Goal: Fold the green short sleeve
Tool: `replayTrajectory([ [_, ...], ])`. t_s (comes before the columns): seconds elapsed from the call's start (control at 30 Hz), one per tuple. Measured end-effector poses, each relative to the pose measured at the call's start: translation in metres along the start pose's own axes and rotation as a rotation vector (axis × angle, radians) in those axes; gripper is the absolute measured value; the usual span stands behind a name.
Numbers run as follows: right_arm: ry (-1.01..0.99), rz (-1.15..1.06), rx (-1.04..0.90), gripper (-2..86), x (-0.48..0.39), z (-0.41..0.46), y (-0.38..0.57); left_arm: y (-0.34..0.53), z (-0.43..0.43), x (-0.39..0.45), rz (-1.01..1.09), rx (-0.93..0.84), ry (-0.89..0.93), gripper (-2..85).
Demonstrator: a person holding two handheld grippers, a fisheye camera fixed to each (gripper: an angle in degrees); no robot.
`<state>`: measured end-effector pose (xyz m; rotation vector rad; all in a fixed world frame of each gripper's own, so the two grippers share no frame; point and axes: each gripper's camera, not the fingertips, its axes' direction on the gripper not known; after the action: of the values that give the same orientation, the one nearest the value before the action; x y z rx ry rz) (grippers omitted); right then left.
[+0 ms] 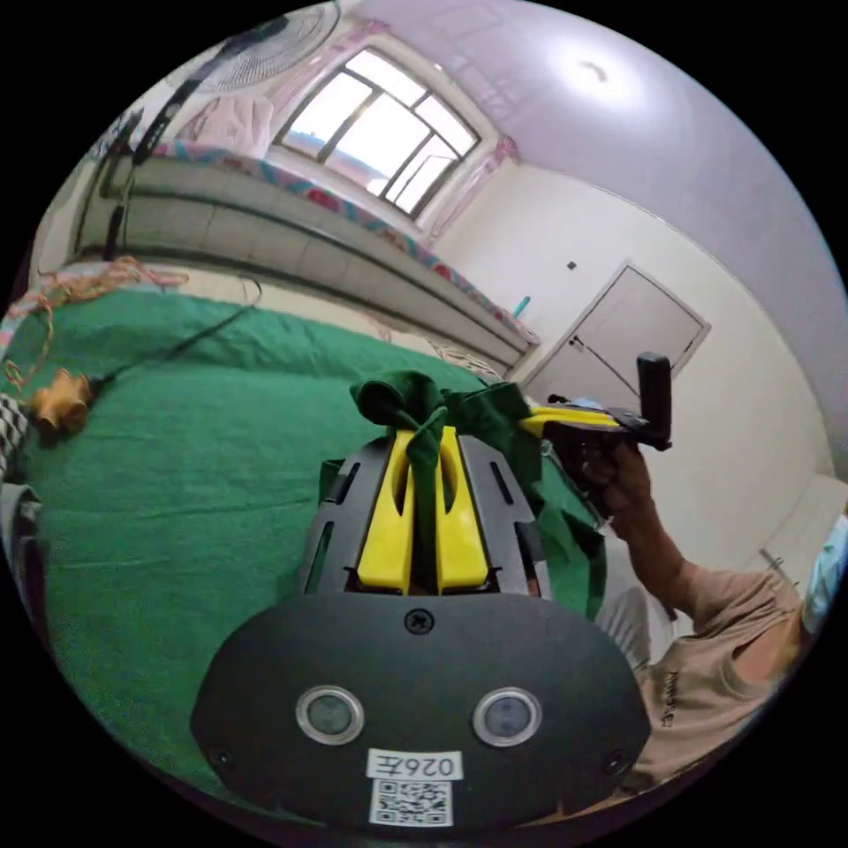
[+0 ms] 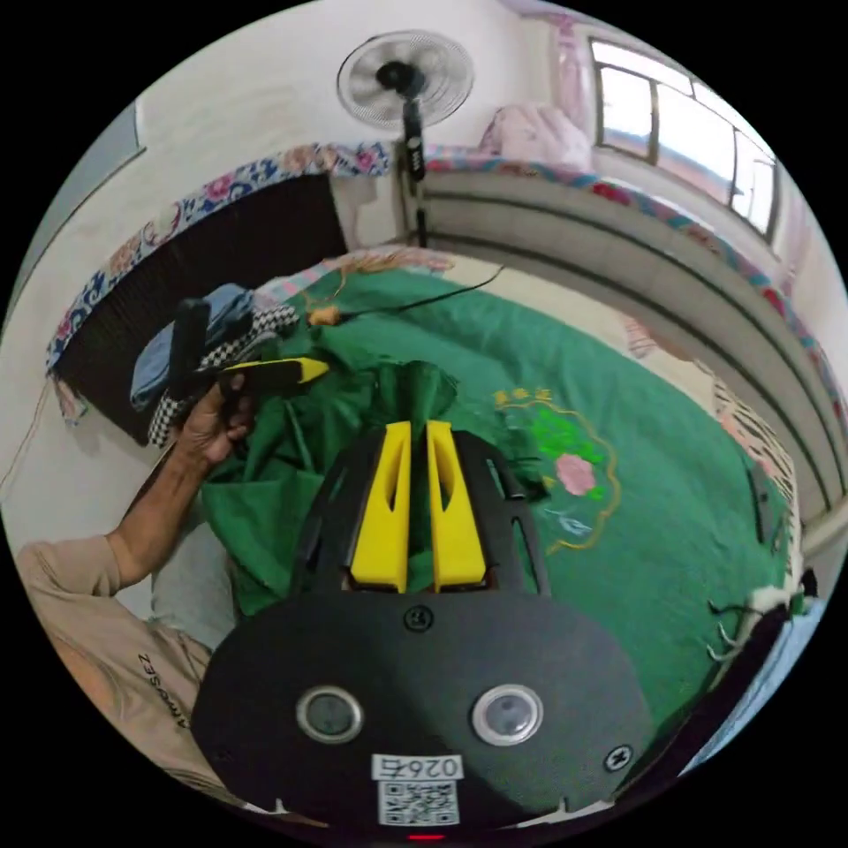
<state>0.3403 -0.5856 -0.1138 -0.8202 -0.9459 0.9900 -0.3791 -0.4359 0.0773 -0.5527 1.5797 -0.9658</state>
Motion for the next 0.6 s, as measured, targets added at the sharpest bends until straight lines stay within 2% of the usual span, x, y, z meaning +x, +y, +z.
replayTrajectory([
  [0.07,0.157,0.132,0.113,-1.0,0.047,-0.078,0.044,-0.001,-0.032,0.014,0.034,0.088,-0.121,2.5],
  [0.1,0.165,0.181,0.128,-1.0,0.059,-0.094,0.058,0.001,-0.052,0.016,0.023,0.128,-0.166,2.6],
  [0.17,0.172,0.385,0.163,-0.8,0.103,-0.138,0.122,0.007,-0.071,0.009,-0.045,0.098,-0.178,3.1],
  [0.23,0.097,0.493,0.066,-0.5,0.126,-0.143,0.164,0.017,-0.066,-0.017,-0.176,-0.145,-0.154,5.3],
  [0.27,0.006,0.536,-0.066,0.1,0.136,-0.135,0.184,0.022,-0.066,-0.025,-0.226,-0.165,-0.166,6.0],
  [0.33,-0.014,0.589,-0.114,1.3,0.137,-0.132,0.204,0.041,-0.088,-0.045,-0.429,-0.039,-0.197,6.6],
  [0.4,0.056,0.603,-0.114,3.1,0.13,-0.136,0.203,0.045,-0.108,-0.039,-0.458,0.119,-0.2,8.0],
  [0.43,0.115,0.593,-0.073,4.3,0.124,-0.142,0.192,0.044,-0.112,-0.028,-0.441,0.178,-0.261,9.5],
  [0.5,0.15,0.538,-0.012,5.7,0.117,-0.149,0.162,0.033,-0.097,-0.011,-0.387,0.152,-0.342,13.5],
  [0.6,0.17,0.418,0.028,6.6,0.113,-0.14,0.1,-0.001,-0.045,0.014,-0.201,0.019,-0.334,16.9],
])
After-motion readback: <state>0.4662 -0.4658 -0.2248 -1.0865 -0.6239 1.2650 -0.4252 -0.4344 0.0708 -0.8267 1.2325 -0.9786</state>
